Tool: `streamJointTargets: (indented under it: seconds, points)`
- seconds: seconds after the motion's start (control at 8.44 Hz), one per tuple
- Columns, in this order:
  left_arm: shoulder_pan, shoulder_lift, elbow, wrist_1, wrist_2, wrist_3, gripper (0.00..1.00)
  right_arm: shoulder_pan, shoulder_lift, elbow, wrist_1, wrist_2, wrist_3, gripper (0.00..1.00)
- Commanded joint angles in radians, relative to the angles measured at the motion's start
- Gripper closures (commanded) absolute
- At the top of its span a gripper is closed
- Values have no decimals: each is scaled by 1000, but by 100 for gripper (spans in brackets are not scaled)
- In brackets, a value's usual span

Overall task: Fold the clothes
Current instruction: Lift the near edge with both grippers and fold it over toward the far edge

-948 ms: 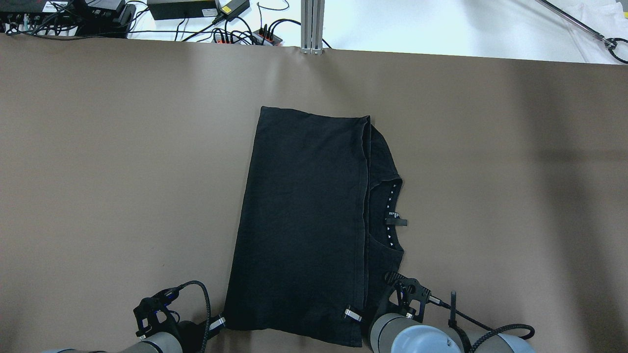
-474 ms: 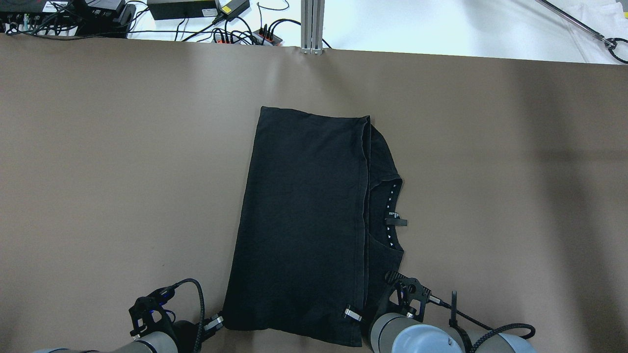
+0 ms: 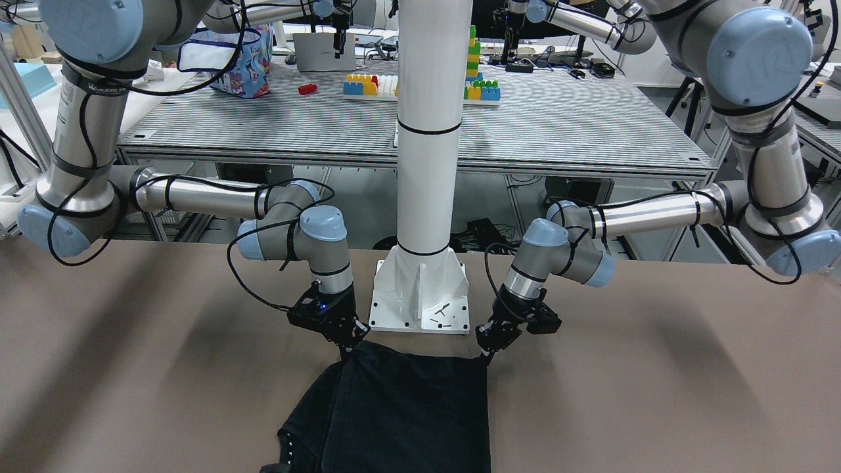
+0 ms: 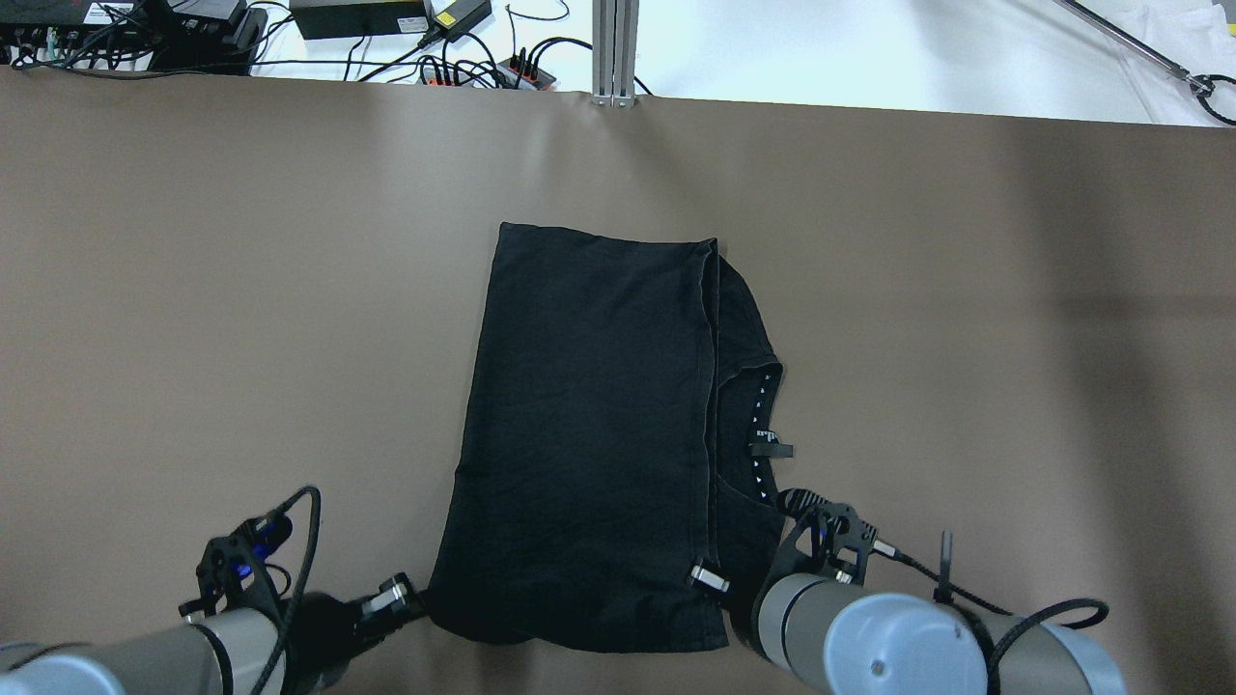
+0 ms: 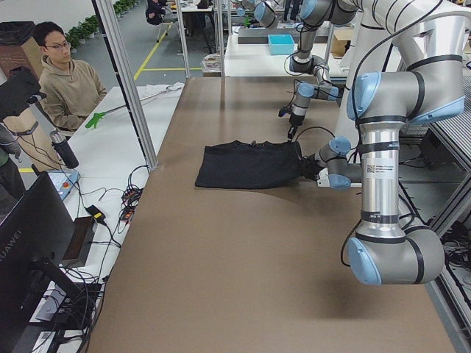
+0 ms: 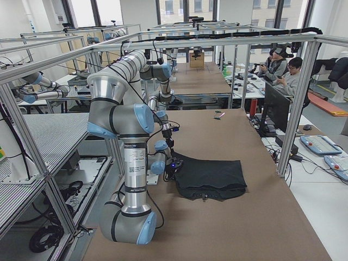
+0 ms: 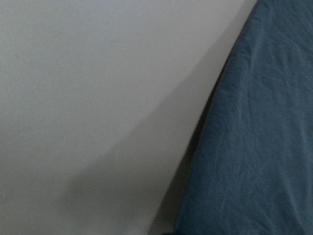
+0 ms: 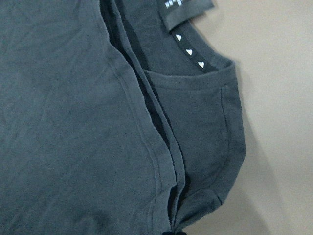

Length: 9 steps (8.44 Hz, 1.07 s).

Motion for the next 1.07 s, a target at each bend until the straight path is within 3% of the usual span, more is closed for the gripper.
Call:
streamJointTargets:
  seconds: [0.0, 0.12, 0.36, 0.59, 0.71, 0.83, 0.95]
  points:
    - [-342, -161, 130, 2, -308, 26, 100, 293, 75, -24, -8, 192, -69, 100]
    - [-452, -250, 217, 3, -397, 45, 100, 386, 168, -128, -10, 296, -92, 100]
    - [-623, -448, 457, 2, -532, 68, 100, 495, 319, -392, -2, 389, -196, 100]
    - [-719, -629, 743, -3, -568, 138, 100, 569, 438, -624, 63, 451, -259, 100]
    - [-727, -729, 932, -27, -561, 169, 100, 577, 481, -749, 144, 448, -269, 100]
    - [-757, -844, 1139, -104, -559, 212, 100, 609, 556, -920, 234, 448, -272, 19]
    - [-762, -904, 1295, -186, -541, 267, 22, 643, 583, -1036, 329, 448, -307, 6]
